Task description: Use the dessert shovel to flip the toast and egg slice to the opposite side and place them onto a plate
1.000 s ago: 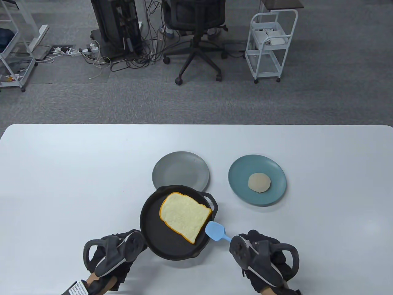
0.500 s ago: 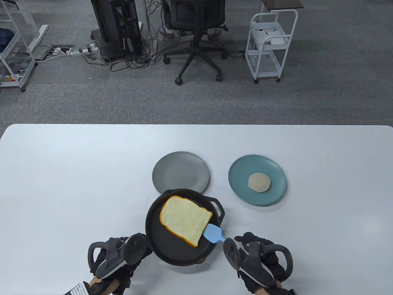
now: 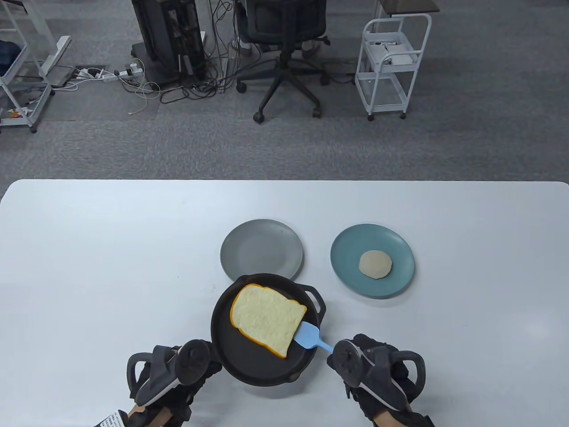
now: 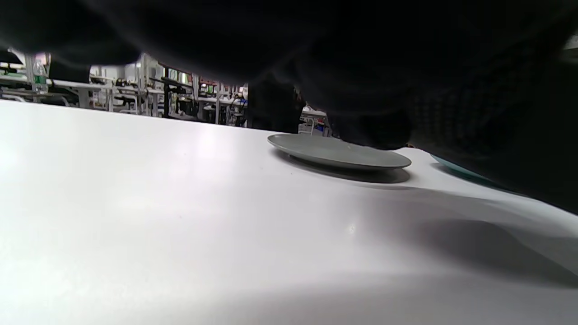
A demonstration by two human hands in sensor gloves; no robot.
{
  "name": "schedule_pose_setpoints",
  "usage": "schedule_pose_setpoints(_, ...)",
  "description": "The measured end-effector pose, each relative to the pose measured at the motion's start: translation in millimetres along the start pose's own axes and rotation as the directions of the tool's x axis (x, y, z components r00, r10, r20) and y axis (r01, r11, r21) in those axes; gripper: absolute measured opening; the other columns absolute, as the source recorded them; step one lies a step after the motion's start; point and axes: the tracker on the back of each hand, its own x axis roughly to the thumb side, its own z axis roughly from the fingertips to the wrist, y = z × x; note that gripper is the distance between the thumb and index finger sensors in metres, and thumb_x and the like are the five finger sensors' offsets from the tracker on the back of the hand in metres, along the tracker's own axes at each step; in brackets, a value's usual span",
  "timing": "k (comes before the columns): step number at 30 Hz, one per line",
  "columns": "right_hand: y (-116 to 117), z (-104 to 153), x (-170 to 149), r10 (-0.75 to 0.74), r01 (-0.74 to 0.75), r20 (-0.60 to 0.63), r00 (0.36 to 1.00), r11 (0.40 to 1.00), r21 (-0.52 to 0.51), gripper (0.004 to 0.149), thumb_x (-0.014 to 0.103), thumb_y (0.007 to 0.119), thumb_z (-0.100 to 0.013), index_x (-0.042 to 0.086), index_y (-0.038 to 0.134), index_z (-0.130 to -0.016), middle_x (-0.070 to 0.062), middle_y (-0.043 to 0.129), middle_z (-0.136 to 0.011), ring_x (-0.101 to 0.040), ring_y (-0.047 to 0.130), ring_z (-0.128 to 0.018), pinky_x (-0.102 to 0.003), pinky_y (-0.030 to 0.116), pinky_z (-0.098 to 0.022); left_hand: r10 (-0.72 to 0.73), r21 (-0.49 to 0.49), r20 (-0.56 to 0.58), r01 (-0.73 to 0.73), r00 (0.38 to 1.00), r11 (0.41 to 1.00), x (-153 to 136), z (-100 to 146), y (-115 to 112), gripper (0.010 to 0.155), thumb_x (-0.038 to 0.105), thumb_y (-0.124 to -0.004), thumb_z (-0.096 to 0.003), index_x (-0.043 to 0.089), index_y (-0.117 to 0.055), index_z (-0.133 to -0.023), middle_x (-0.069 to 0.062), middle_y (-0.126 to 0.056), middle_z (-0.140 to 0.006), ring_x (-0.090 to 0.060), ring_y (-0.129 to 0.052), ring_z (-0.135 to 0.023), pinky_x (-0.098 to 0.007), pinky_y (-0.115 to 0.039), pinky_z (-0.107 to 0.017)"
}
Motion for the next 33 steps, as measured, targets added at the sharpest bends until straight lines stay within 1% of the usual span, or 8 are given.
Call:
schedule_pose_setpoints(4,12.9,-6.6,-11.1,-0.194,0.195,-0.017,0.981,0.981,0.017,0.048,0.058,0.097,-0.029,0.025,0.105,-0.063,0.008,0.107,-0.036,-0.009,0.099,-0.013,-0.039,0.089,-0.027,0.044,-0.054,0.012,-0.043,0.999,0.998,-2.0,-4.0,-5.2,0.046,0.060,-0.088,-0.0295,0.028,-0.098,-0.061,0.014,-0.097,-0.016,-0.012,-0.094,0.002,-0.036,-0.088,-0.016)
schedule_pose_setpoints(7,17.4,-10.6,-16.9,-0.409,0.412,-0.063,0.910,0.910,0.051,0.049,0.058,0.097,-0.029,0.022,0.105,-0.062,0.007,0.108,-0.035,-0.010,0.099,-0.013,-0.040,0.088,-0.026,0.099,-0.110,0.056,-0.093,0.993,0.990,2.5,-5.7,-11.9,0.048,0.061,-0.086,-0.0295,0.028,-0.098,-0.062,0.014,-0.098,-0.016,-0.012,-0.094,0.002,-0.037,-0.089,-0.017)
schedule_pose_setpoints(13,6.6,-4.7,-6.6,-0.224,0.224,-0.021,0.974,0.974,0.023,0.049,0.059,0.097,-0.029,0.024,0.105,-0.063,0.007,0.108,-0.036,-0.010,0.099,-0.013,-0.039,0.089,-0.027,-0.006,-0.055,0.067,0.009,0.998,0.998,8.5,-1.5,-9.5,0.049,0.062,-0.086,-0.0299,0.028,-0.098,-0.063,0.014,-0.098,-0.017,-0.012,-0.095,0.001,-0.037,-0.089,-0.017)
schedule_pose_setpoints(19,8.9,-1.8,12.3,-0.204,0.203,0.014,0.979,0.978,0.056,0.049,0.059,0.095,-0.031,0.024,0.104,-0.064,0.008,0.108,-0.037,-0.010,0.100,-0.015,-0.039,0.089,-0.027,-0.076,-0.014,0.094,0.078,0.993,0.997,18.9,4.9,-8.6,0.049,0.062,-0.086,-0.0296,0.028,-0.098,-0.063,0.014,-0.098,-0.017,-0.012,-0.095,0.001,-0.037,-0.089,-0.018)
schedule_pose_setpoints(24,22.1,-4.5,13.3,-0.309,0.311,-0.038,0.950,0.943,0.113,0.049,0.057,0.093,-0.033,0.023,0.104,-0.066,0.007,0.107,-0.039,-0.010,0.100,-0.016,-0.039,0.088,-0.028,-0.091,-0.001,0.104,0.091,0.990,0.996,22.8,8.3,-6.3,0.049,0.062,-0.086,-0.0295,0.029,-0.098,-0.063,0.014,-0.098,-0.017,-0.012,-0.095,0.001,-0.036,-0.089,-0.018)
schedule_pose_setpoints(28,24.9,-8.7,-2.9,-0.488,0.500,-0.122,0.864,0.859,0.107,0.048,0.056,0.094,-0.032,0.023,0.104,-0.065,0.007,0.107,-0.038,-0.010,0.100,-0.016,-0.040,0.088,-0.028,-0.077,-0.008,0.085,0.078,0.993,0.997,16.3,5.0,-4.9,0.049,0.062,-0.086,-0.0293,0.029,-0.098,-0.064,0.014,-0.098,-0.017,-0.012,-0.095,0.000,-0.037,-0.089,-0.020)
schedule_pose_setpoints(30,23.5,-10.6,-13.0,-0.531,0.547,-0.154,0.833,0.833,0.090,0.048,0.056,0.094,-0.032,0.023,0.104,-0.065,0.006,0.107,-0.039,-0.011,0.100,-0.016,-0.040,0.088,-0.028,-0.068,-0.006,0.066,0.069,0.995,0.998,11.5,3.1,-3.5,0.049,0.062,-0.086,-0.0295,0.029,-0.098,-0.064,0.014,-0.098,-0.017,-0.012,-0.095,0.000,-0.037,-0.089,-0.020)
schedule_pose_setpoints(33,13.1,-9.1,-25.4,-0.516,0.523,-0.173,0.839,0.852,-0.007,0.047,0.054,0.096,-0.032,0.022,0.104,-0.066,0.006,0.107,-0.039,-0.011,0.100,-0.017,-0.040,0.088,-0.029,-0.050,-0.023,0.045,0.051,0.998,0.998,5.8,-0.2,-3.5,0.049,0.062,-0.086,-0.0296,0.029,-0.098,-0.064,0.014,-0.098,-0.017,-0.013,-0.095,0.000,-0.037,-0.089,-0.020)
